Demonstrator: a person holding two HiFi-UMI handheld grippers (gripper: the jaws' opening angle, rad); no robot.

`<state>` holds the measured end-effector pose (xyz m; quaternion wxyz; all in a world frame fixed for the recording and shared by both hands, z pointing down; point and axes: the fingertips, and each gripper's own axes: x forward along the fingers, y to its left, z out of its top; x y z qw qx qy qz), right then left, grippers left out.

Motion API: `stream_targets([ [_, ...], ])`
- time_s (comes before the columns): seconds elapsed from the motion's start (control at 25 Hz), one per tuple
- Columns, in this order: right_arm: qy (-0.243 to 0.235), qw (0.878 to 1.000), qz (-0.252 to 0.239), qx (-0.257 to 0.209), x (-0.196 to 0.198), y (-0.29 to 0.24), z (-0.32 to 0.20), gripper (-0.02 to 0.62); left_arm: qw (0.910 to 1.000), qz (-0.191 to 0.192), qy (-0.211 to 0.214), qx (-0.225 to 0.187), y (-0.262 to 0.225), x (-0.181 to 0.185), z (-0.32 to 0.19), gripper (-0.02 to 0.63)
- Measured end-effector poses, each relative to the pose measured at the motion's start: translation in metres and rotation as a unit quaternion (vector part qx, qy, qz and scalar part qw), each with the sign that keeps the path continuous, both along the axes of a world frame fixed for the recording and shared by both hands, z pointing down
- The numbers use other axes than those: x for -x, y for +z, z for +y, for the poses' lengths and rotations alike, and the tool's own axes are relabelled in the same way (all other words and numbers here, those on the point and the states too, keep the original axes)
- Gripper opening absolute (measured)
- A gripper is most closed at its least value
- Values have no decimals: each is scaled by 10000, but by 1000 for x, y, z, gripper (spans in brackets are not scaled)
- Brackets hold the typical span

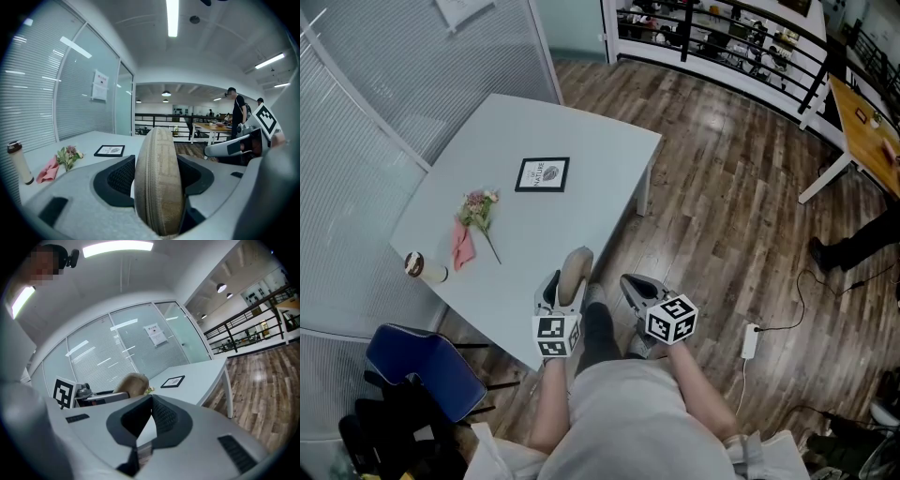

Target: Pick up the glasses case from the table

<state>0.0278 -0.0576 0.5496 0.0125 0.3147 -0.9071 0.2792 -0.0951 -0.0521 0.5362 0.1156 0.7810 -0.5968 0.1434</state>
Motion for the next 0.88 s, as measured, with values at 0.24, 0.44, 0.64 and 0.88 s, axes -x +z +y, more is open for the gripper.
stream_targets([
  [0.24,-42,10000,37,26,1,1,0,-3,10000,2,-37,7,-1,1,1,256],
  [0.44,-36,10000,13,74,-1,2,-2,-3,10000,14,-80,38,1,2,2,256],
  [0.64,-194,9998,12,-2,2,1,1,-3,9999,29,-97,51,4,2,2,256],
  [0.88,-253,9997,25,-32,4,1,4,-3,9999,39,-88,31,3,0,3,256],
])
